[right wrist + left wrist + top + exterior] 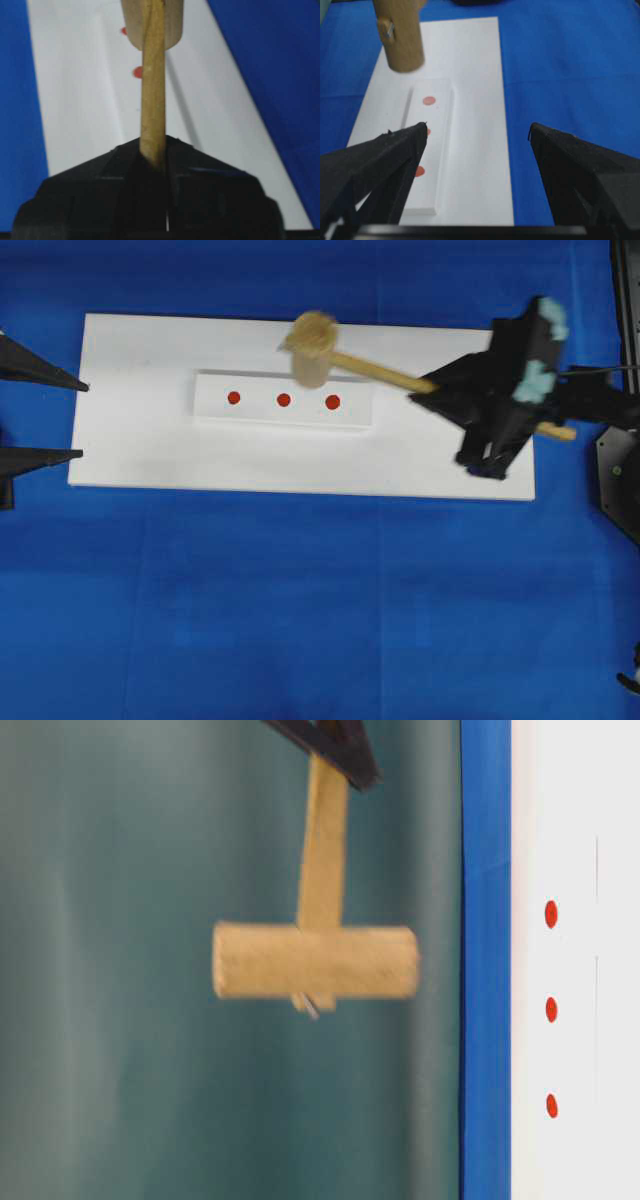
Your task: Hit the mark with a hammer.
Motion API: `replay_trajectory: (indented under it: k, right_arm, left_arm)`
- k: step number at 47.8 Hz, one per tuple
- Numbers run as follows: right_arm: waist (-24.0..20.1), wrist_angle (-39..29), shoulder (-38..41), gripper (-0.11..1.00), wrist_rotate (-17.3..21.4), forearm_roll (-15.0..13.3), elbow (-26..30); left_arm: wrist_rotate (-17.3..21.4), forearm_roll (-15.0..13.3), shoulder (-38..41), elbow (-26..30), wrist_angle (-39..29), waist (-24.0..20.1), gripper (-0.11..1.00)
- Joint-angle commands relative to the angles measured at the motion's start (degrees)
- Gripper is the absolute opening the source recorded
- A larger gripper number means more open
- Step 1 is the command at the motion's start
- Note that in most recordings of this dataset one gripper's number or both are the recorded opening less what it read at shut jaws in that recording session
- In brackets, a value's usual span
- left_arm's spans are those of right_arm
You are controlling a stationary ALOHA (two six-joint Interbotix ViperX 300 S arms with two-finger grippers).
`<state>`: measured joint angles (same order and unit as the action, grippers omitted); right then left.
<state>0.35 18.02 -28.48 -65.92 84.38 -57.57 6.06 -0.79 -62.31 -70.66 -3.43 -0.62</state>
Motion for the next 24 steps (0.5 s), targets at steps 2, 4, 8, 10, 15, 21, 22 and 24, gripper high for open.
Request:
replay_trajectory:
  k: [2,4,8,10,15,21,22,24]
  right_arm:
    - [-0.35,1.05,-4.04,0.02,-0.09,-0.18,-0.35]
    - [-0.44,1.05,-4.57,0.02,-0.18,-0.18,-0.62]
    - [-0.62,1.05,-4.75,0.02,-0.35,-0.18,-0.79]
    - [-0.62,0.79,-4.66,0.02,-0.44,-0.18,-0.79]
    - [-0.79,0.53,-3.6,0.02,-0.26,-0.18,-1.05]
    - [-0.88,-0.97,0.88,0.02,0.35,0.62,-2.37]
    - [-0.88,-1.23,2.02,0.02,0.44,0.97,-2.72]
    - [-0.88,-1.58,5.19,0.02,0.44,2.29,-3.34]
  left_arm:
    - [0.0,-0.09,0.53,0.53,0.26,0.09,0.8]
    - [0.0,-0.09,0.53,0.53,0.26,0.09,0.81]
    - [0.0,-0.09,0.53,0.53,0.26,0.09,0.81]
    - [0.0,-0.09,0.53,0.53,0.26,0.09,0.81]
    - [0.0,-0.09,0.44,0.53,0.26,0.09,0.81]
    - [0.0,-0.09,0.35,0.53,0.26,0.09,0.81]
    - [0.0,-0.09,0.35,0.53,0.26,0.09,0.81]
    - [-0.09,-0.09,0.53,0.53,0.18,0.09,0.81]
